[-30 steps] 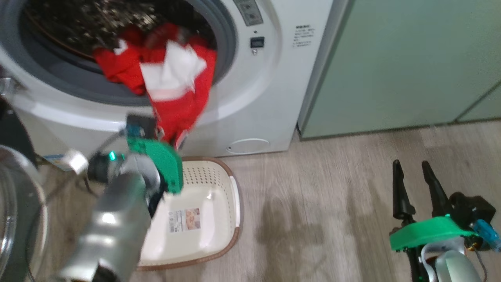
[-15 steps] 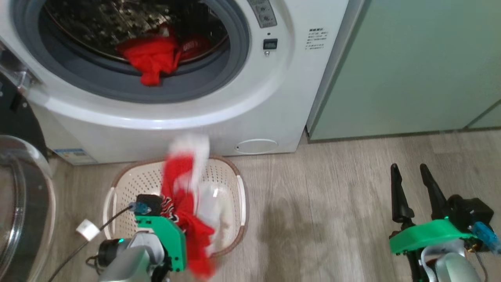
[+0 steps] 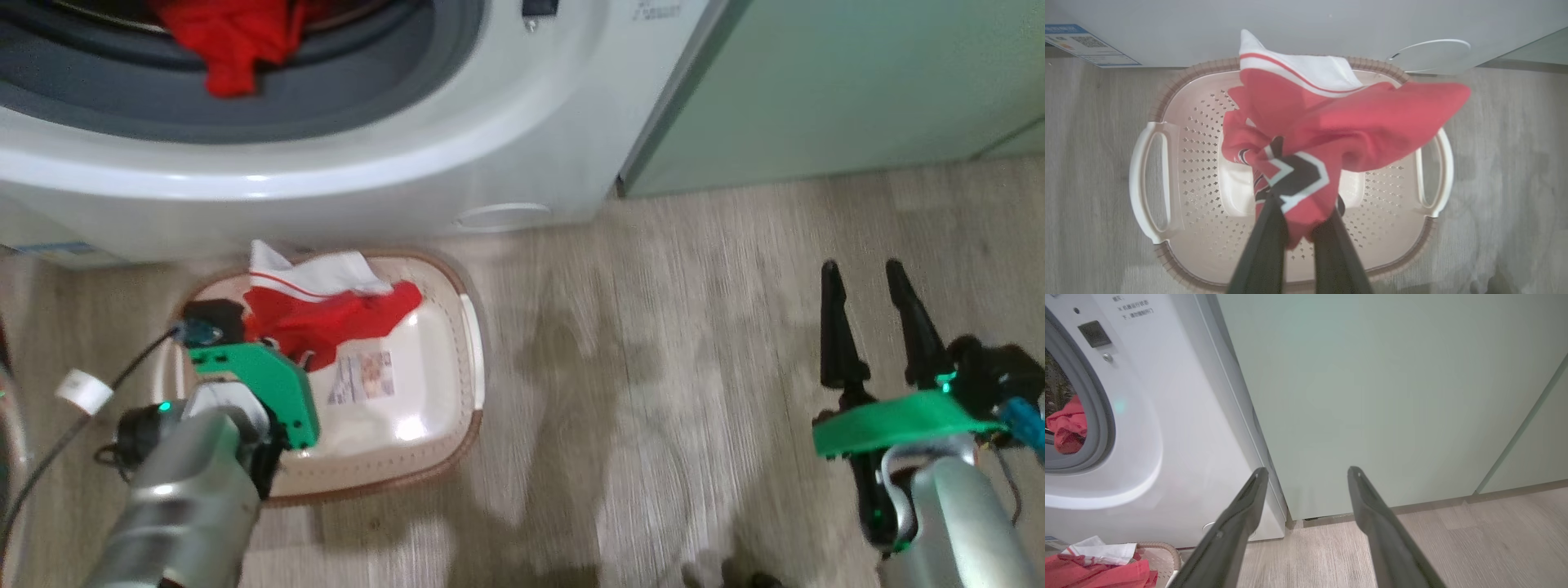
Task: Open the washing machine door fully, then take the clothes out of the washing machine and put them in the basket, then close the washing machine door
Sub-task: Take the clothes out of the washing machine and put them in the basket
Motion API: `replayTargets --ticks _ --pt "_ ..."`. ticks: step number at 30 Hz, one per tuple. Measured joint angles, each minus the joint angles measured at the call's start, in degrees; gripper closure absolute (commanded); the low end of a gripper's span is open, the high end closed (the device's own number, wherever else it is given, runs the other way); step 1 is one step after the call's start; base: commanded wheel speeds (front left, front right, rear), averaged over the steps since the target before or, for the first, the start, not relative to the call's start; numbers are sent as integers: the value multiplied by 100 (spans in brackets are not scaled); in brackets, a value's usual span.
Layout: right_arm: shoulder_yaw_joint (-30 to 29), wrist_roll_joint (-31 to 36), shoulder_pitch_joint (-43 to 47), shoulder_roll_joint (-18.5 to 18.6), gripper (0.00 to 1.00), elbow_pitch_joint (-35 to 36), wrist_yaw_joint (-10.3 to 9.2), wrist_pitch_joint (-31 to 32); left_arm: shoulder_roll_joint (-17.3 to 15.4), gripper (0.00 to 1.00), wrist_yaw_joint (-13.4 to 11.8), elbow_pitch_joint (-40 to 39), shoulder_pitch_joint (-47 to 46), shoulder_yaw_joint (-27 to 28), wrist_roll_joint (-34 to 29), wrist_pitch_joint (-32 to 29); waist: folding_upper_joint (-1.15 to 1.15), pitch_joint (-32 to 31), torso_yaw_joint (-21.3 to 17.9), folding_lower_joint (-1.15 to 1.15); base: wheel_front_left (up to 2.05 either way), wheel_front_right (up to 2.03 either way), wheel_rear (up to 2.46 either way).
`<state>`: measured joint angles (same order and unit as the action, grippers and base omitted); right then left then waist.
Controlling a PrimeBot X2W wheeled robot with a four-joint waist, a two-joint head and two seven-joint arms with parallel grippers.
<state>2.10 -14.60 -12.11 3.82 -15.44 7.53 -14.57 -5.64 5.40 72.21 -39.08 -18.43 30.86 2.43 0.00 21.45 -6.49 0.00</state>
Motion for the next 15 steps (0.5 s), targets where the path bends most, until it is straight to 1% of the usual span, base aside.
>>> replayTargets --ticks 2,6,9,12,15 --pt "5 0 -115 -1 0 22 0 0 -78 100 -102 81 -109 42 2 -71 0 199 -60 0 0 0 0" --pt "-4 0 -386 -5 0 105 0 0 -170 100 -222 138 -260 87 59 -264 0 596 -179 0 0 0 0" --pt "-13 0 -556 -14 0 158 0 -1 -188 100 -248 170 -366 96 77 -434 0 885 -263 0 0 0 0" --pt "-35 0 -673 -31 0 207 0 -5 -209 100 -350 190 -471 98 112 -584 0 1158 -328 0 0 0 0" --pt "-37 0 -762 -38 0 223 0 -5 -242 100 -399 191 -526 104 141 -698 0 1395 -380 0 0 0 0"
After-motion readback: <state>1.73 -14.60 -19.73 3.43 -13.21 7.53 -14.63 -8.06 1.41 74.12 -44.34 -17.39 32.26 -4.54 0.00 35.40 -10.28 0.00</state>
